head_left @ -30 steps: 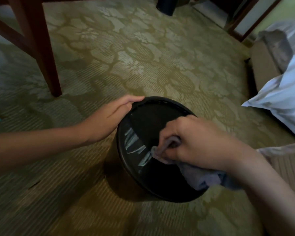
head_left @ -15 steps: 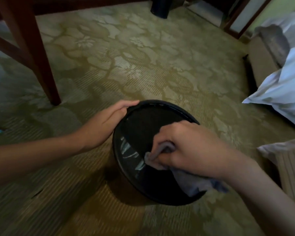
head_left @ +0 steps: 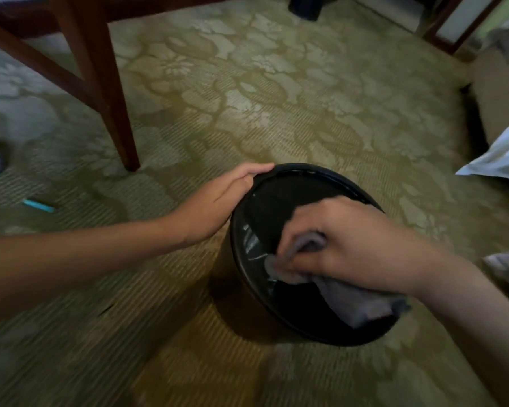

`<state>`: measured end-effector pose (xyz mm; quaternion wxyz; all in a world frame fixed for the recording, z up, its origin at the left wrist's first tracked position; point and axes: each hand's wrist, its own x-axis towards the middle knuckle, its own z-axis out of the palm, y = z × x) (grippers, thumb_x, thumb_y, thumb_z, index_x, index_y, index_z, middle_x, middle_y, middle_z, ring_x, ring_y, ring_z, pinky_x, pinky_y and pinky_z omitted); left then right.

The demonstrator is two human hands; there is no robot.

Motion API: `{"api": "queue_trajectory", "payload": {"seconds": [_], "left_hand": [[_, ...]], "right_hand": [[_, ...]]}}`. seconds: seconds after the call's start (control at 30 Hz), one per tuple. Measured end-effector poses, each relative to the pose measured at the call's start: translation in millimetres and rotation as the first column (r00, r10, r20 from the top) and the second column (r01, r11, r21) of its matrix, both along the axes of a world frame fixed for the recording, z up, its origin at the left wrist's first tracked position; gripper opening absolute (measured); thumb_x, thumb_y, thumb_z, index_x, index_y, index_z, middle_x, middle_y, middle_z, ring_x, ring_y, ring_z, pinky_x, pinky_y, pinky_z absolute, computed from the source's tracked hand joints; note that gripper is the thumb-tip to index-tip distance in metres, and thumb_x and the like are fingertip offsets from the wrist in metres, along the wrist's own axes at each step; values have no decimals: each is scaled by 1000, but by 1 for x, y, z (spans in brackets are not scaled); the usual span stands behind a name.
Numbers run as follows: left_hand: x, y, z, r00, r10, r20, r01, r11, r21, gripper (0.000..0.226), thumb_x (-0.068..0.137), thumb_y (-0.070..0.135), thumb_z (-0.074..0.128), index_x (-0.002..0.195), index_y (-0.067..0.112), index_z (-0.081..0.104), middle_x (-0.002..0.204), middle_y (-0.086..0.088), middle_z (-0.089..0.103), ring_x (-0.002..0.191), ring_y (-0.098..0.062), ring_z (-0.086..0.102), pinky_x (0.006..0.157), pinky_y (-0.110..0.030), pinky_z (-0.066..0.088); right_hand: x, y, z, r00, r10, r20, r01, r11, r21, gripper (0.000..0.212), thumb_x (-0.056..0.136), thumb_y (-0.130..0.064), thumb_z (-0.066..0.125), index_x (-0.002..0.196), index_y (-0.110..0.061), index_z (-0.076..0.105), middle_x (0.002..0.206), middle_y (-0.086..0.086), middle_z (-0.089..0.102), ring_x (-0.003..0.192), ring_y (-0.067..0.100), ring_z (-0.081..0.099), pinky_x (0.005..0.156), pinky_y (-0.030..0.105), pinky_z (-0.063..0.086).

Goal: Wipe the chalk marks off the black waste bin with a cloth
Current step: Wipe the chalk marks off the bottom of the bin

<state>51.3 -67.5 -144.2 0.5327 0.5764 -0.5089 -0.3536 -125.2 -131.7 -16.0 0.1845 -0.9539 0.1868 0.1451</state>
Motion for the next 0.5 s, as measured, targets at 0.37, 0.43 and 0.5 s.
{"api": "queue_trajectory", "payload": {"seconds": [0.37,0.43,0.5], "left_hand": [[1,1,0,1000,-1,4,1,1000,5,36,105,22,31,135,32,50,133,15,56,122,3,50,101,-20,42],[-1,-1,1,1000,17,18,-17,1000,-13,36,105,17,32,135,26,50,134,12,56,124,3,49,104,-18,39],[-2,-2,2,999,25,45,-23,999,-34,37,105,11,32,135,20,51,132,11,57,123,5,49,104,-13,36]], "right_hand": [[-12,25,10,983,73,-166,-82,996,-47,17,73,-56,60,89,-53,59,87,-23,60,81,2,59,67,30,48],[-1,23,6,997,35,-66,-43,991,-123,17,74,-54,57,91,-54,59,91,-17,62,88,8,61,73,35,49],[15,21,-3,995,18,94,8,962,-273,15,79,-48,55,92,-48,61,98,-13,61,95,18,61,76,38,48]]}}
